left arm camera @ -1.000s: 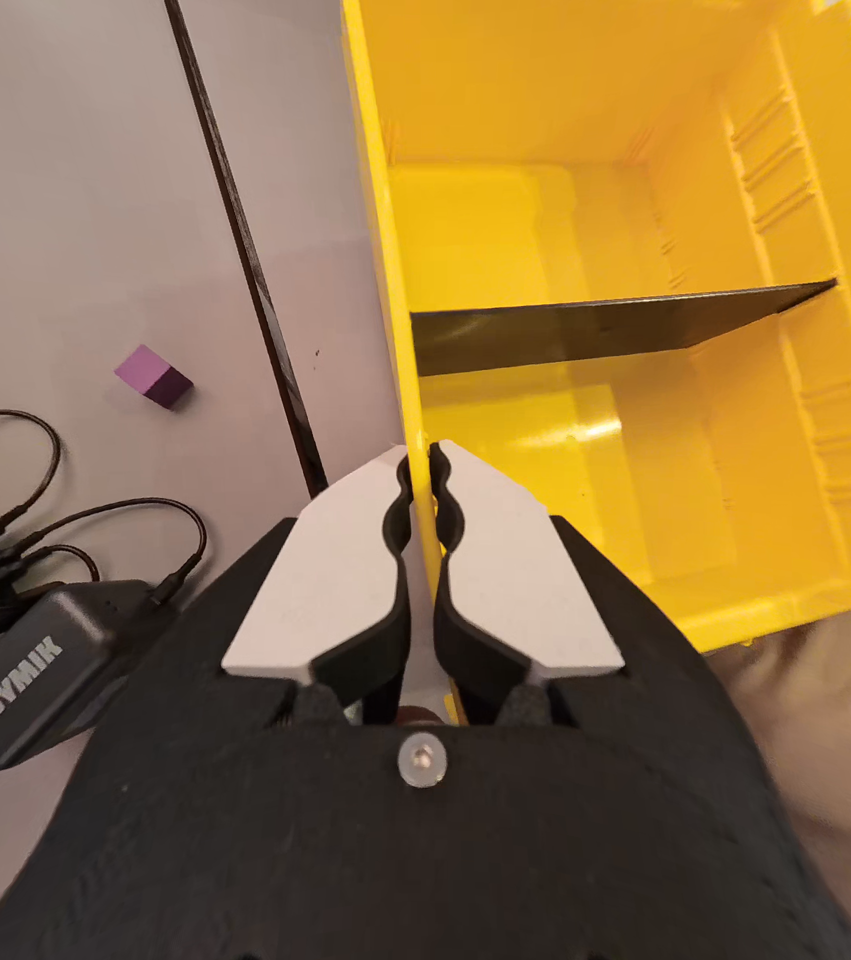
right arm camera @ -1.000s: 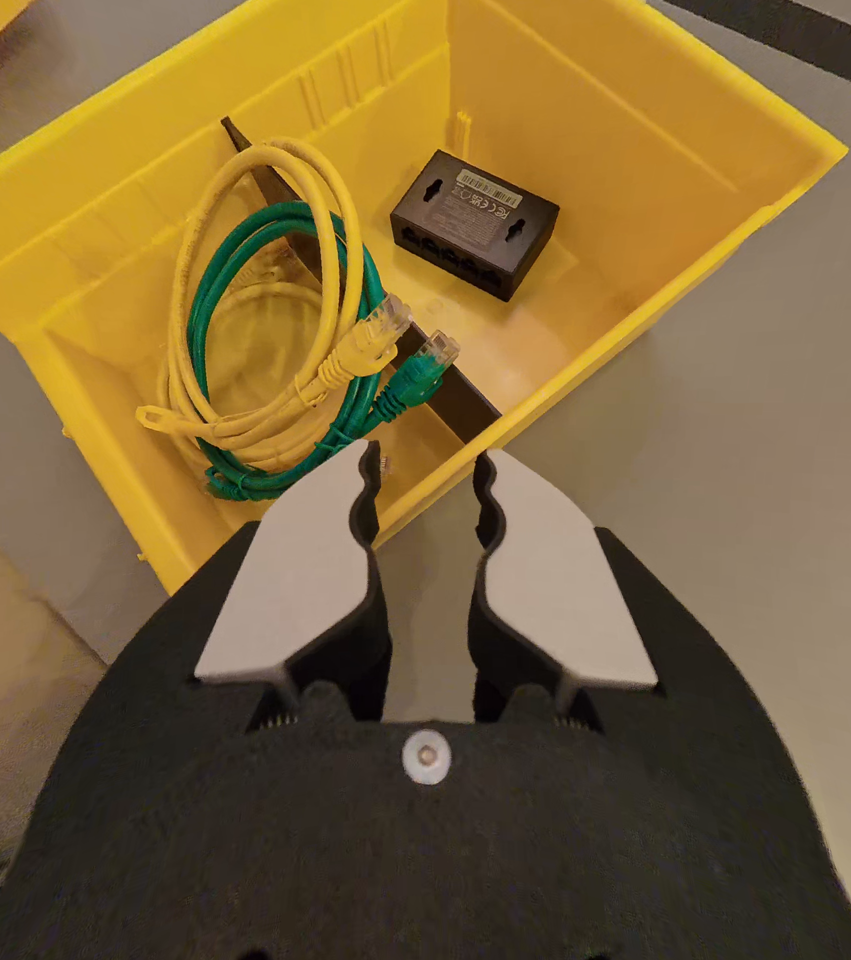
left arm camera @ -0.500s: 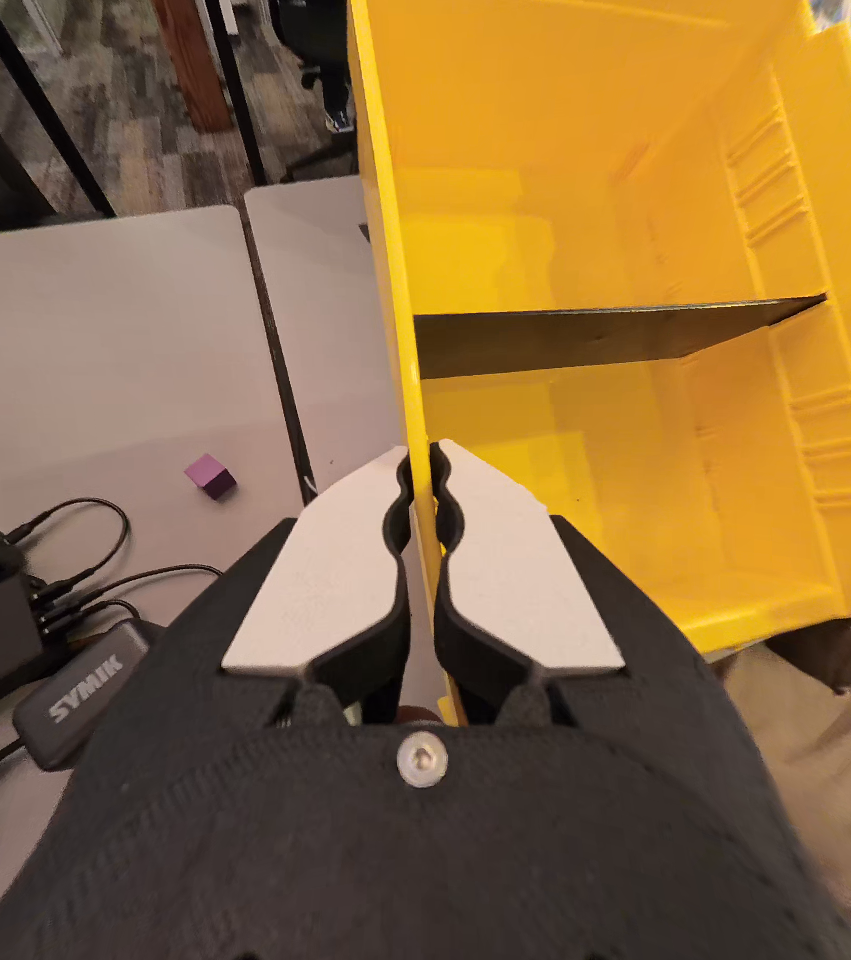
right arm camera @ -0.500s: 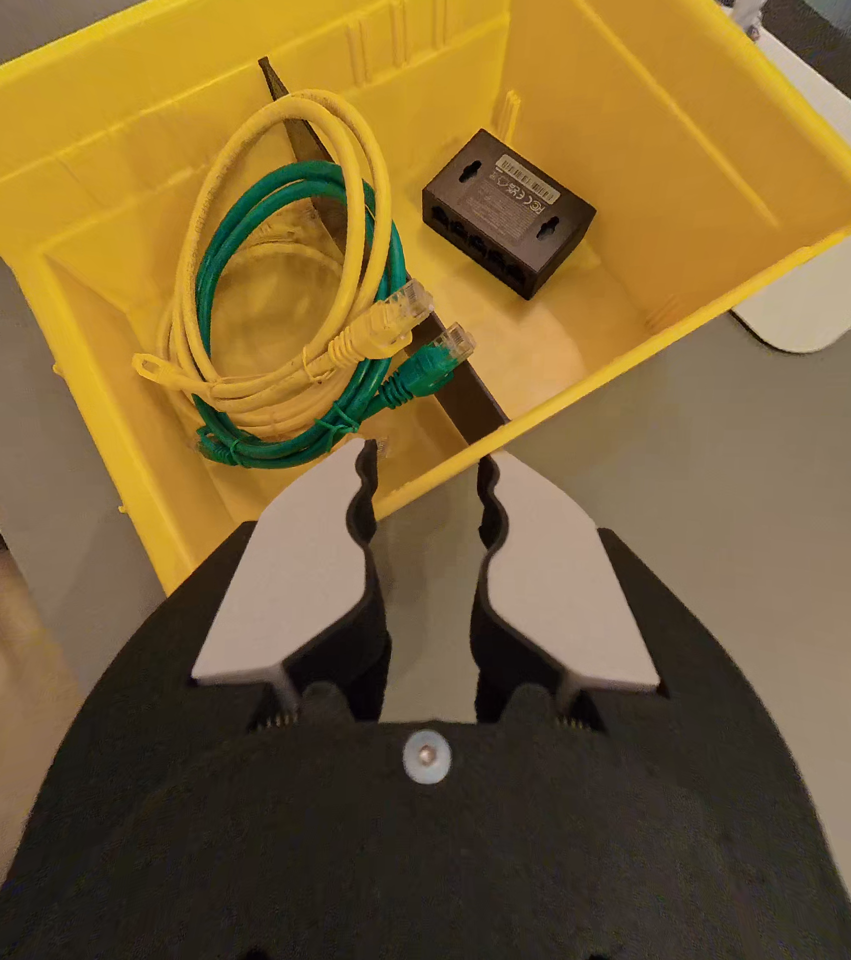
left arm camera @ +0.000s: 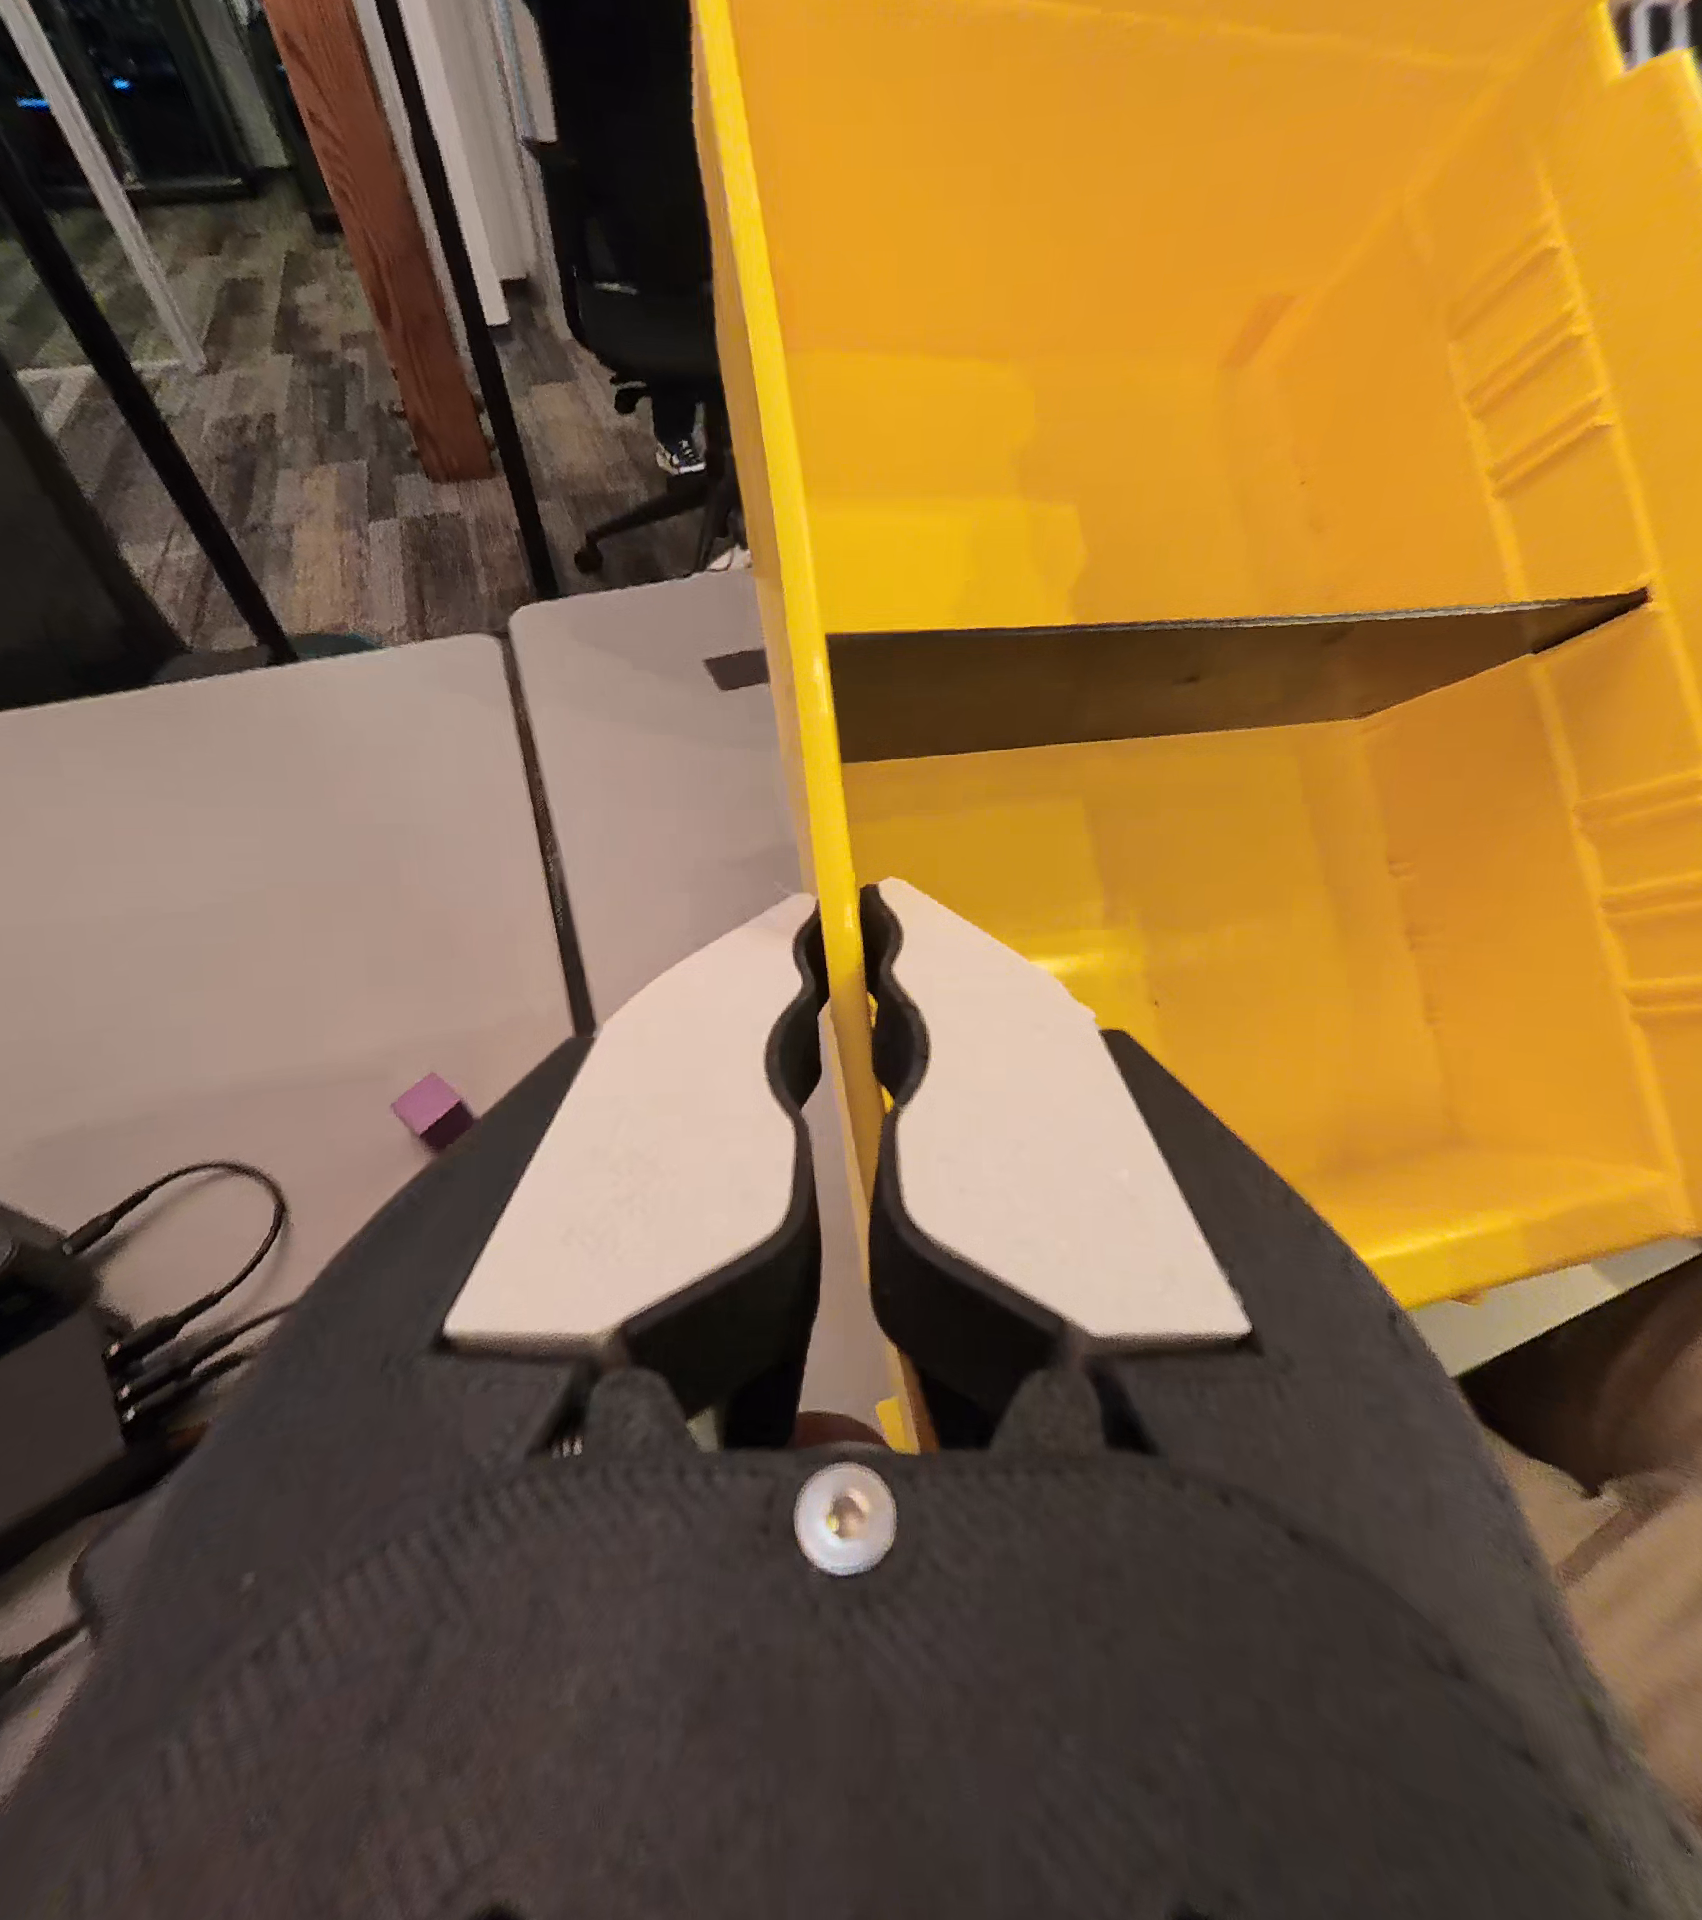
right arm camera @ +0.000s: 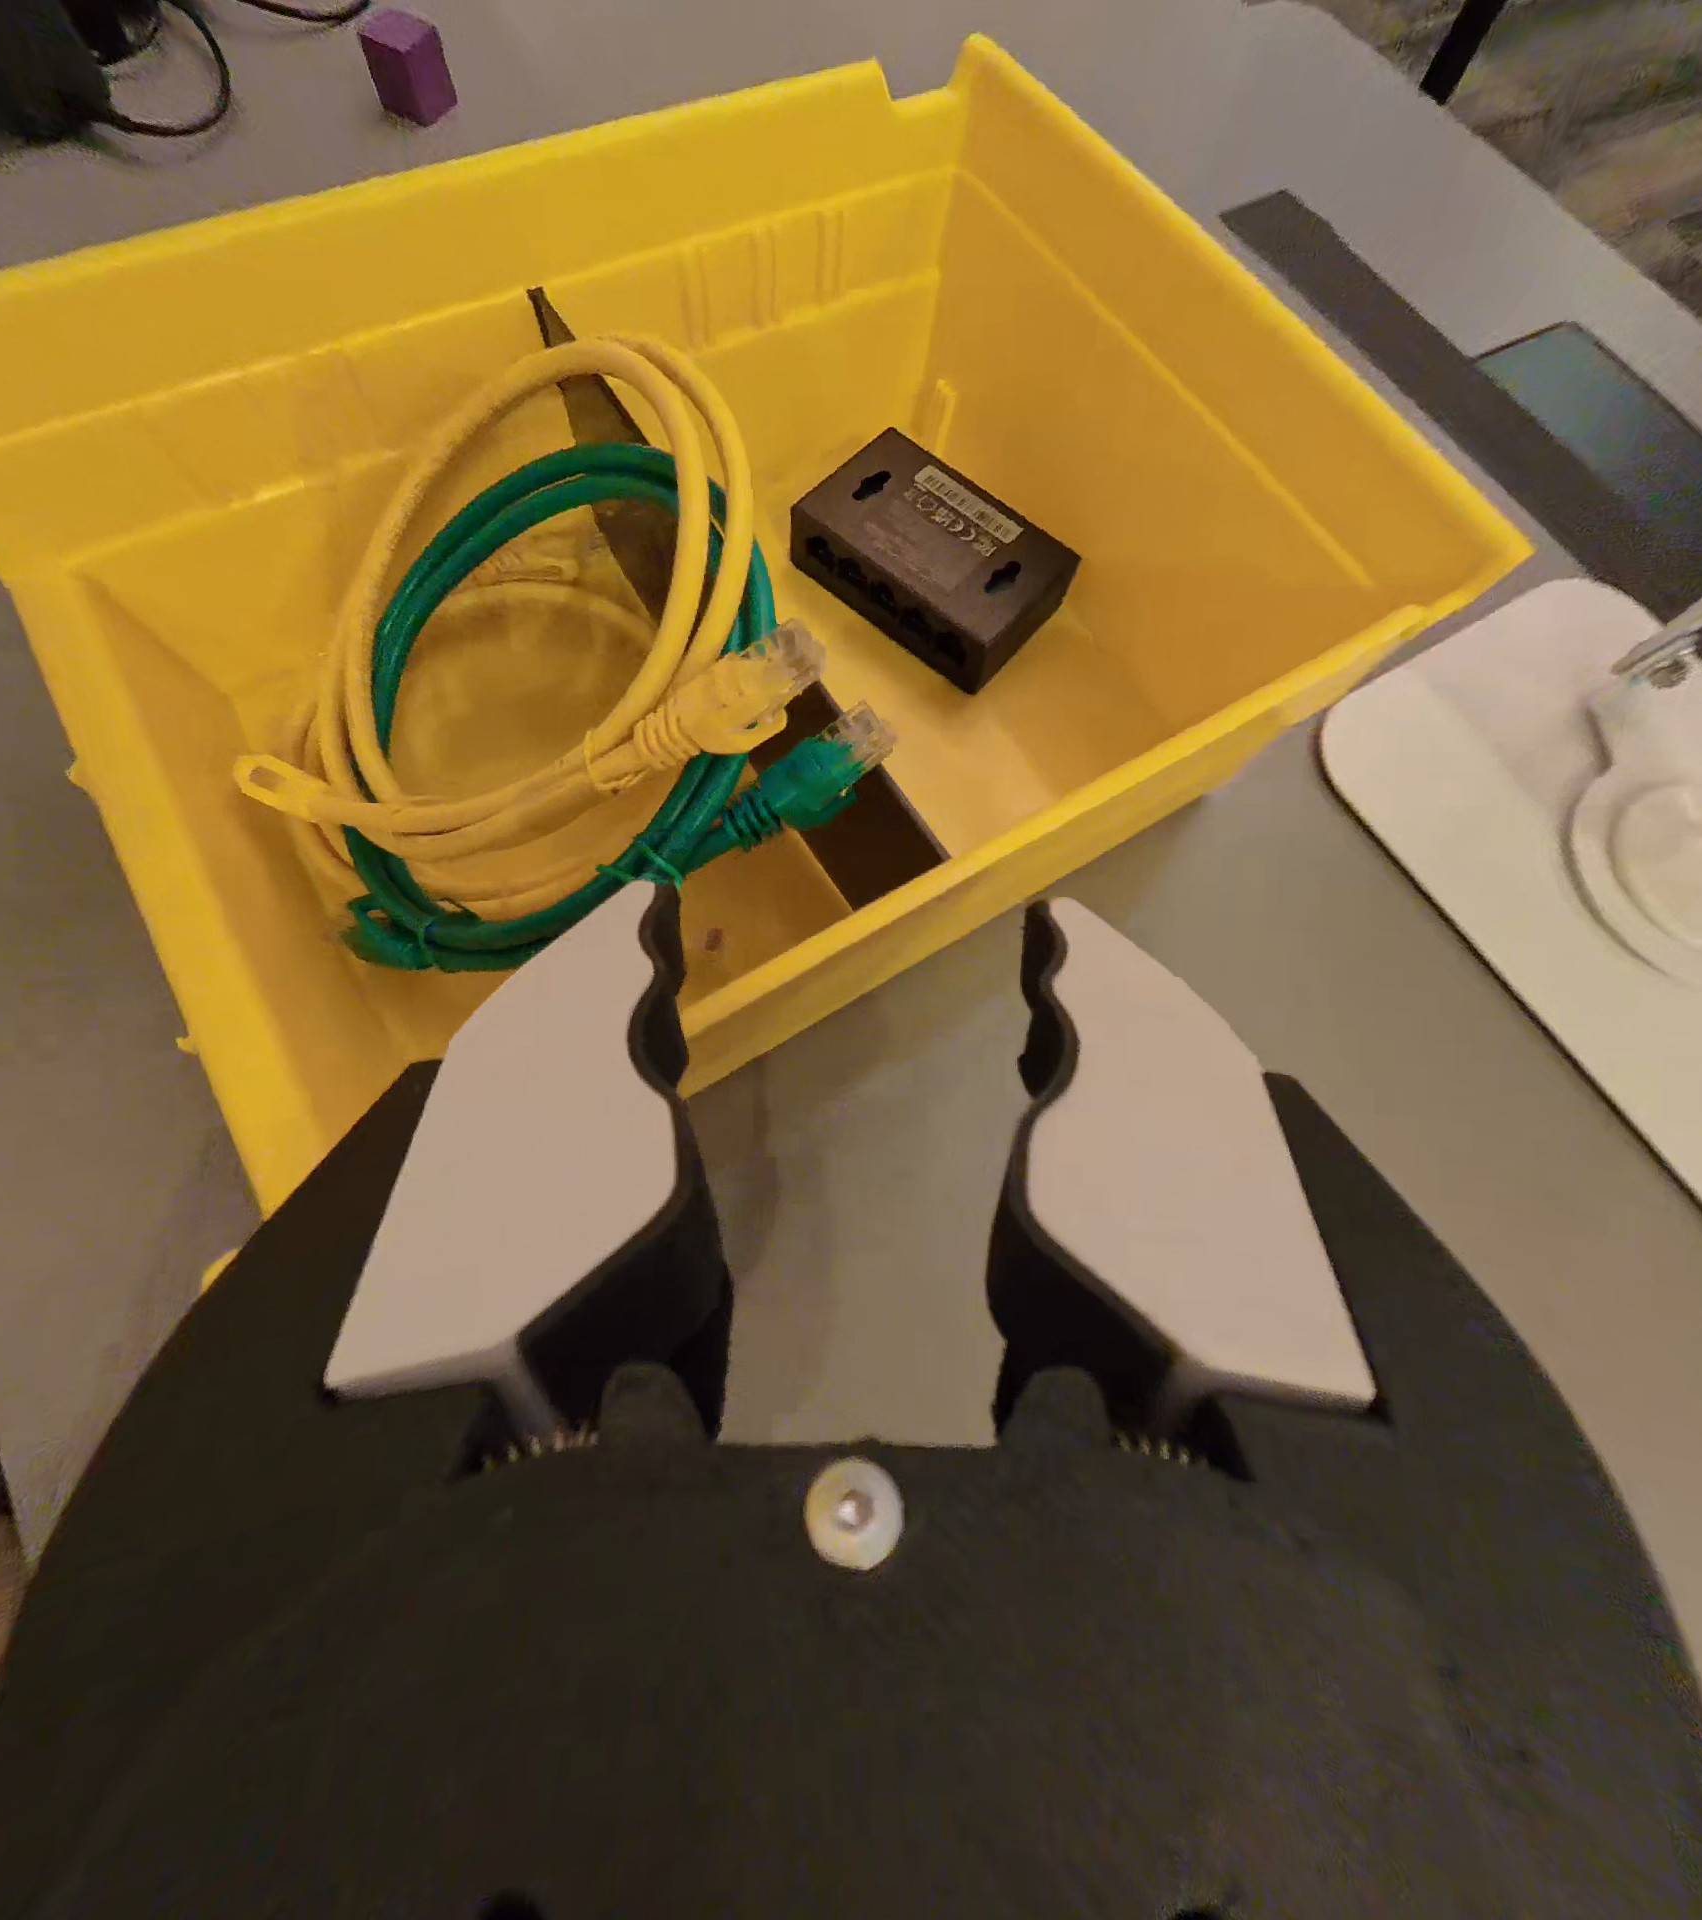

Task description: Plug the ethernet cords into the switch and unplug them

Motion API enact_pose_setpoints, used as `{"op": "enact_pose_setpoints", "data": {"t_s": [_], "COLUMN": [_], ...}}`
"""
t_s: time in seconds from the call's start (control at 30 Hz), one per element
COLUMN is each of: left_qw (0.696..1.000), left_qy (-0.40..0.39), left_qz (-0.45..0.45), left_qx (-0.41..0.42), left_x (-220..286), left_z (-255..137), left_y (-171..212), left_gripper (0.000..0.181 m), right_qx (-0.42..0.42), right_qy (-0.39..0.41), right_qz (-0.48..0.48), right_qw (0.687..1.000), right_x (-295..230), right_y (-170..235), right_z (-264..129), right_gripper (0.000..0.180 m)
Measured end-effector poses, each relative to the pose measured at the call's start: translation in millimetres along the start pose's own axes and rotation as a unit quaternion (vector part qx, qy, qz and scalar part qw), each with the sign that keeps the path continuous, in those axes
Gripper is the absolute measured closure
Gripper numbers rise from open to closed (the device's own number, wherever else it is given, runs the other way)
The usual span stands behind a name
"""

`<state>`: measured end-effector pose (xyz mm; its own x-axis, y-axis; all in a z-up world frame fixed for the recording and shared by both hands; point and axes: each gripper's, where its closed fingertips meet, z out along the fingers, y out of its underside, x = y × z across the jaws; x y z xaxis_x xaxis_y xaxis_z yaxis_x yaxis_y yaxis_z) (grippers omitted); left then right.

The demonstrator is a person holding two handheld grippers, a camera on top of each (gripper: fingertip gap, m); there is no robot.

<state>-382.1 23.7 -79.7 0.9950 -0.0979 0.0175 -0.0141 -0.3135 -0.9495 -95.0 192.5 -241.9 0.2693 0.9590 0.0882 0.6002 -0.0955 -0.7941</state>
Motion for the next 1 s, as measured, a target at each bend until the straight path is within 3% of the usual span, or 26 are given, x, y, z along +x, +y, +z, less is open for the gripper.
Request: {"op": "enact_pose_setpoints", "data": {"t_s": [0.03,0.2,0.4,0.57,0.67,0.83,0.9,1.0], "left_qw": [1.0,0.998,0.99,0.978,0.972,0.954,0.946,0.936], "left_qy": [0.008,0.06,0.136,0.197,0.214,0.25,0.28,0.305], "left_qz": [0.001,0.019,0.048,0.062,0.094,0.151,0.134,0.124], "left_qx": [0.005,0.01,-0.001,-0.019,-0.039,-0.066,-0.092,-0.124], "left_x": [7.7,57.9,137.9,222.4,277.8,375.3,408.1,443.5], "left_z": [3.2,37.5,102.8,165.0,199.4,236.9,251.2,270.0], "left_y": [-4.7,-22.5,-43.3,-48.2,-39.7,-12.1,8.9,39.7], "left_gripper": [0.176,0.176,0.177,0.176,0.176,0.174,0.172,0.174], "right_qx": [0.004,0.02,0.03,0.077,0.143,0.305,0.3,0.227], "right_qy": [0.021,0.135,0.212,0.227,0.243,0.139,0.169,0.209], "right_qz": [-0.017,-0.067,-0.062,0.032,0.109,0.186,0.187,0.222], "right_qw": [1.0,0.988,0.975,0.97,0.953,0.923,0.92,0.925], "right_x": [4.4,44.2,73.7,87.5,95.1,63.0,50.4,37.4], "right_y": [-2.4,-3.3,20.9,63.7,90.7,117.3,134.5,168.4], "right_z": [-6.4,-59.8,-120.1,-191.7,-253.4,-320.2,-331.9,-320.1], "right_gripper": [0.115,0.113,0.112,0.117,0.116,0.096,0.092,0.083]}}
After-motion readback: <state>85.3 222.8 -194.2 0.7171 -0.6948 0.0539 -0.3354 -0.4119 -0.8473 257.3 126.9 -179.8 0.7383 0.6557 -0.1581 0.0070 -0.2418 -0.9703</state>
